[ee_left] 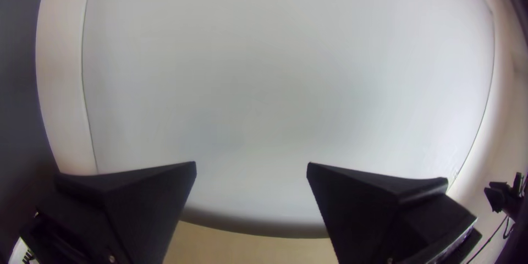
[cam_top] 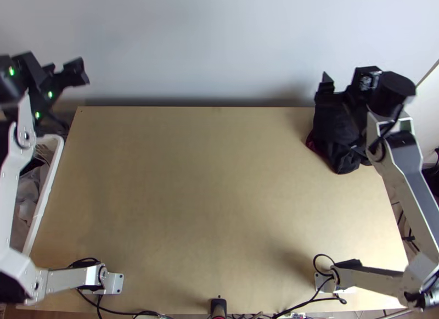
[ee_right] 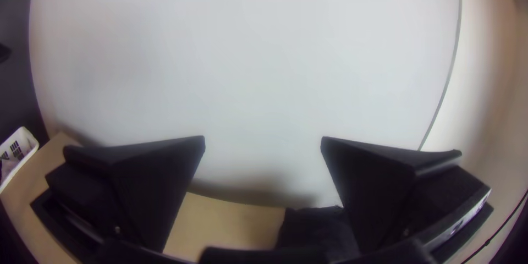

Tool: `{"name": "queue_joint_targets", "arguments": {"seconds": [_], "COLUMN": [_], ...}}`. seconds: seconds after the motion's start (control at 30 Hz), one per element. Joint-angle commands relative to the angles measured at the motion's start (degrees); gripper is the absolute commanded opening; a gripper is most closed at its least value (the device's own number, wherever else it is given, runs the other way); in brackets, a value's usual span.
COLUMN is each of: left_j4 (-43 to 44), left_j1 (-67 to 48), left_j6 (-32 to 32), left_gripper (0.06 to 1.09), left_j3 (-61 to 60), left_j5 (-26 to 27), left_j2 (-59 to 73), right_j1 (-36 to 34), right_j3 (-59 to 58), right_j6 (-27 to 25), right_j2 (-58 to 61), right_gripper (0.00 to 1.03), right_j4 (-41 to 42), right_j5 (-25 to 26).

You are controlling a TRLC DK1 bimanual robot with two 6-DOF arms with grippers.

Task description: Fold the t-shirt

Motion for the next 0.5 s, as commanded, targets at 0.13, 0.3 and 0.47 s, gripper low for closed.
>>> {"name": "queue_joint_targets", "arguments": {"seconds": [0.13, 0.3, 0.47], "left_j4": [-0.06, -0.59, -0.32], "left_j1": [1.15, 1.15, 2.65], "left_j6": [0.9, 1.96, 3.63], "left_gripper": [1.04, 1.04, 1.04], "left_j3": [6.93, 4.38, 0.87], "left_j5": [-0.14, -0.14, -0.14], "left_j2": [7.25, 6.28, 4.26], "right_j1": [-0.21, 0.23, 2.16], "right_j3": [2.55, 3.61, 2.64], "right_j6": [2.18, 3.23, 3.41], "right_j2": [3.7, 3.53, 3.09], "right_gripper": [0.98, 0.98, 0.98], "right_j4": [0.0, 0.0, -0.17], "right_j5": [0.99, 1.25, 2.3]}}
